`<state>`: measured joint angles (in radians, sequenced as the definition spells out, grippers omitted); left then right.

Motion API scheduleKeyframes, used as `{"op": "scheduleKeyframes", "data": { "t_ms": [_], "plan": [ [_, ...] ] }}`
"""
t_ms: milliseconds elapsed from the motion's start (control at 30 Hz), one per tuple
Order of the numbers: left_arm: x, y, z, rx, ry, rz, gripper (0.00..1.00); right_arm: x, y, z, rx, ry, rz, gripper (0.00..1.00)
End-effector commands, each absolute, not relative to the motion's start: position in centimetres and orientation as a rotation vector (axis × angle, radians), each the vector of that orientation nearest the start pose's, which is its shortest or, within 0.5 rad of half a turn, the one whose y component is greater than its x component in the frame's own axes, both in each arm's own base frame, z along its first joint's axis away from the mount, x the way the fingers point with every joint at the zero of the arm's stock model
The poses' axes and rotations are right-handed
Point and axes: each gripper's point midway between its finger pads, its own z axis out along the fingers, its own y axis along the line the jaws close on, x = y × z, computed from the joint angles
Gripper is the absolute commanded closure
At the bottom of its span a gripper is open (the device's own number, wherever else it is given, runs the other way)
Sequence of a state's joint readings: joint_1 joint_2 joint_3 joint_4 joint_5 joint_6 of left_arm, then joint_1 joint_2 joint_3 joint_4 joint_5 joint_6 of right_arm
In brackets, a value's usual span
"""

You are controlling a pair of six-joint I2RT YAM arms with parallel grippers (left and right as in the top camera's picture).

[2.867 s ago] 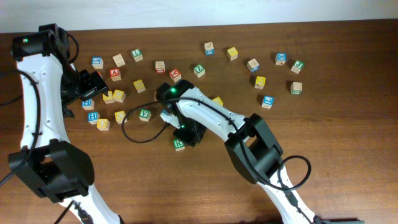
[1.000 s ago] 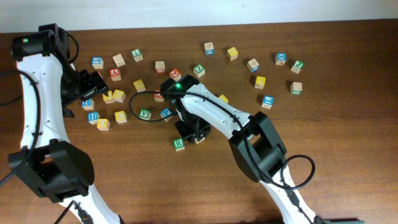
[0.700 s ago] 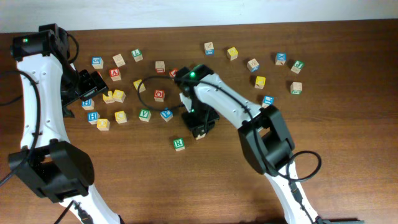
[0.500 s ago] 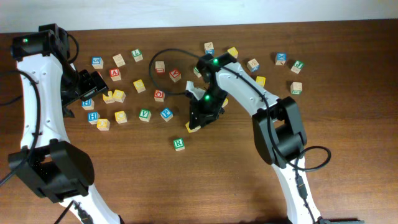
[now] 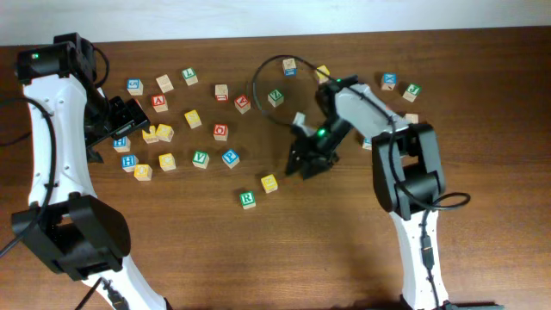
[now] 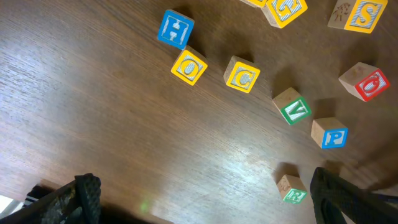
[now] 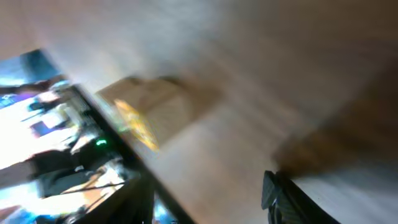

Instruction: Spell out RSS

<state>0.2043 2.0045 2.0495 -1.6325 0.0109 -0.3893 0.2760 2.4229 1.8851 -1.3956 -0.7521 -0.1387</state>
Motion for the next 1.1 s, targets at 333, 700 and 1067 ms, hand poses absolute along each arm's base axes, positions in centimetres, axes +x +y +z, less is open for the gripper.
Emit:
{"op": "scheduleKeyframes", "data": {
  "t_ms": [333, 700, 1067],
  "plan": [
    [36.2, 7.4, 18.2, -0.926, 3.007, -0.017, 0.01, 34.9, 27.6, 6.3, 0.228, 3.348, 0.332, 0.4],
    [36.2, 7.4, 18.2, -0.926, 3.006, -0.017, 0.01, 32.8, 24.8, 13.0, 0.461, 3.099, -0.091, 0.01],
    [36.2, 7.4, 18.2, -0.926, 3.006, -0.017, 0.01, 31.5, 28.7, 7.7, 0.644, 3.123, 0.149, 0.07]
  ]
}}
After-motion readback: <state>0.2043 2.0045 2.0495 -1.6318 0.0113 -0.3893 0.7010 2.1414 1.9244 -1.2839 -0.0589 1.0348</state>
